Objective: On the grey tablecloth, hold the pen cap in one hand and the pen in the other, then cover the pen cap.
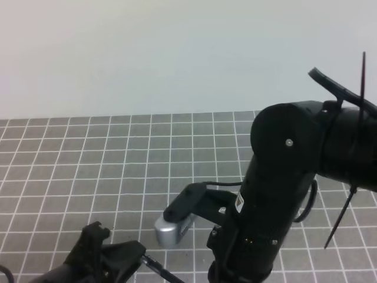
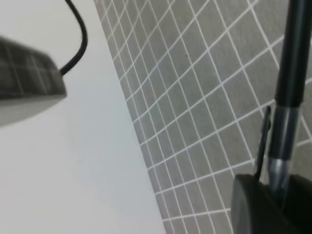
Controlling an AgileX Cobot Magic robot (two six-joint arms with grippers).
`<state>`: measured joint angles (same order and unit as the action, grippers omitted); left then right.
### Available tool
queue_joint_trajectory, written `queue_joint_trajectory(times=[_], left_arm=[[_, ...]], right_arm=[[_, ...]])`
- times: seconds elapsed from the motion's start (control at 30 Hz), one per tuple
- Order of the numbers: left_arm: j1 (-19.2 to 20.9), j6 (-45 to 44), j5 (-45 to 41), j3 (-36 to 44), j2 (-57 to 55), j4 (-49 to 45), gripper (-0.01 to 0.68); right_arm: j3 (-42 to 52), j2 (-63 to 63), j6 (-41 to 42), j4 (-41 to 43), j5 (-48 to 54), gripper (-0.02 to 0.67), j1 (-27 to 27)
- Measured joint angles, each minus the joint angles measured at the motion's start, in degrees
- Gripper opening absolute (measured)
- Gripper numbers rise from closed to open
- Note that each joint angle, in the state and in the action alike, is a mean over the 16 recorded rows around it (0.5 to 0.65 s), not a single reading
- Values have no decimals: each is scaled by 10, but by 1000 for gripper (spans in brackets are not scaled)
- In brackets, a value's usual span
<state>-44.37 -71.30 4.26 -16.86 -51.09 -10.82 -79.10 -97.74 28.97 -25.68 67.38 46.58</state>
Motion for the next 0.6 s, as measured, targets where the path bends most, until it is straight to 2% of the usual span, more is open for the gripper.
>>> queue_joint_trajectory(times=[0.6], left_arm=[[0,11,0,0,0,0,64]], right_arm=[[-14,-12,10,-7,-3,57,0]])
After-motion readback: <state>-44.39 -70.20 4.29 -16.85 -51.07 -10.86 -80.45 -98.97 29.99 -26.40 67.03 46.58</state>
